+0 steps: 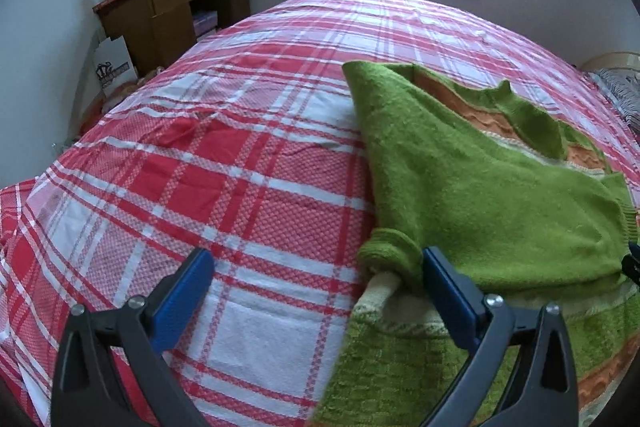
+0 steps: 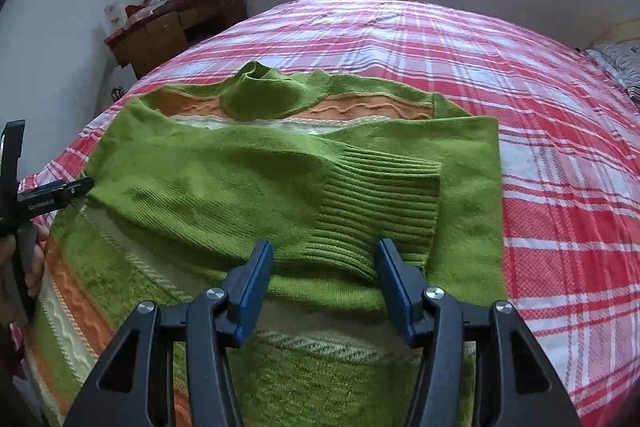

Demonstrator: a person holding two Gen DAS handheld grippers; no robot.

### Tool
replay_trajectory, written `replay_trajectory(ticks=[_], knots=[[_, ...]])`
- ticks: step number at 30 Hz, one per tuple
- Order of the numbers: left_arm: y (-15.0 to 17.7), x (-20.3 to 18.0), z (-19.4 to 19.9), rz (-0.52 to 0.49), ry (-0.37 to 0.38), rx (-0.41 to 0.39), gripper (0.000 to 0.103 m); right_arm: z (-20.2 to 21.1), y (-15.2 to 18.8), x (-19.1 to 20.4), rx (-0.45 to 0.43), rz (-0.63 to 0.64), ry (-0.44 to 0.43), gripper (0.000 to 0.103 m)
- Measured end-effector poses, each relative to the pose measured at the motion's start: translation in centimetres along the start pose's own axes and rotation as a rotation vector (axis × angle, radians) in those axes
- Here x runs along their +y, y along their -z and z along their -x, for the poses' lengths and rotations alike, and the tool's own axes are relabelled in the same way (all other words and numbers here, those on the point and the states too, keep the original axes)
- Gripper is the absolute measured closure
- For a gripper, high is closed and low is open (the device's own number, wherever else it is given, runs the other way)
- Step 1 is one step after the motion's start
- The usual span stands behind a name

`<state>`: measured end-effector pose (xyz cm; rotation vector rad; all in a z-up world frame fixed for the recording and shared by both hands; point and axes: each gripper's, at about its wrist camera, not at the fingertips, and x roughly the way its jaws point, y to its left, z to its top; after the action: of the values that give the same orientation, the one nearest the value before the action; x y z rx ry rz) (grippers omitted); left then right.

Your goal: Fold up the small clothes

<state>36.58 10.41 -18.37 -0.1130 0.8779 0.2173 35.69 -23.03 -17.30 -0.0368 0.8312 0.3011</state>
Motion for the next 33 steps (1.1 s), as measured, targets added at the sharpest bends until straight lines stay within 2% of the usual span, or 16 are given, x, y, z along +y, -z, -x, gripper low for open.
replay_trajectory(ticks=[4,7,14,22,33], knots=[[0.5,0.0,0.6,0.004,-0.001,-0.014,0.0,0.1,0.2,0.1,0.001,-0.002,-0.001,0.048],[1.2,-0.7,1.0,-0.041,-0.022,-0.001,0.0,0.4,0.4,0.4,0.003,0.012,0.015,0.048],[2.1,-1.3,2.6,-0.097,-0.038,-0.036,0.0,1.3,0.9,1.0,0.036,0.013,0.026,0.048],[3.4,-1.5,4.6,-0.11,0.015,-0.047,0.0,3.4,2.4,1.3,0.011,-0.022,-0.021,0.047],[6.3,-1.7,7.4,-0.156,0.076,-0.05,0.0,5.6,5.5,2.8,0.004,-0.006,-0.042,0.047]])
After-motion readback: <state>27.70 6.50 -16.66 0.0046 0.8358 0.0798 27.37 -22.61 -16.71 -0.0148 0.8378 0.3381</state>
